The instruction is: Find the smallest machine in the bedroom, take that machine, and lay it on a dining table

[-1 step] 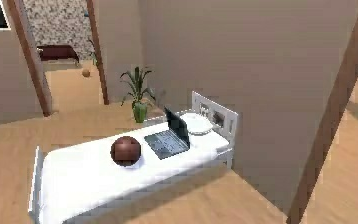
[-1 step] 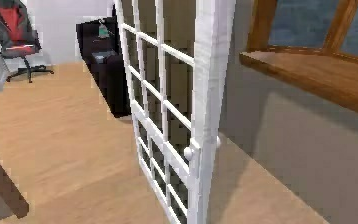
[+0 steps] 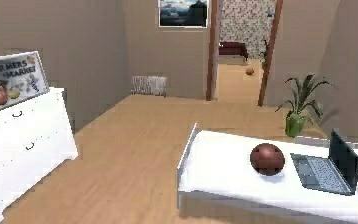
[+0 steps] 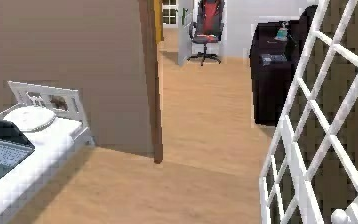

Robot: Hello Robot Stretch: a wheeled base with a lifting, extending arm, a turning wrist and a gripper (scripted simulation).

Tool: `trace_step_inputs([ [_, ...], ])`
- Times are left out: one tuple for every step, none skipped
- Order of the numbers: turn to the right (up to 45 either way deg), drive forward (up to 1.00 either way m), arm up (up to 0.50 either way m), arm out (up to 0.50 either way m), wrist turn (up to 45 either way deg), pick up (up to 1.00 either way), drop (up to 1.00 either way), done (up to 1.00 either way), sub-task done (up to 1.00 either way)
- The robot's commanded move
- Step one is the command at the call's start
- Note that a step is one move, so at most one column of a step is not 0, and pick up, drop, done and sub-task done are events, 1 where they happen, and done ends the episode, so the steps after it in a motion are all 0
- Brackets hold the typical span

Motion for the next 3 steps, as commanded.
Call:
trace_step_inputs([
  [-45.0, 0.0, 0.0, 0.0, 0.0, 0.0, 0.0, 0.0, 0.0],
  [-27.0, 0.0, 0.0, 0.0, 0.0, 0.0, 0.0, 0.0, 0.0],
  [0.0, 0.45, 0.0, 0.0, 0.0, 0.0, 0.0, 0.0, 0.0],
])
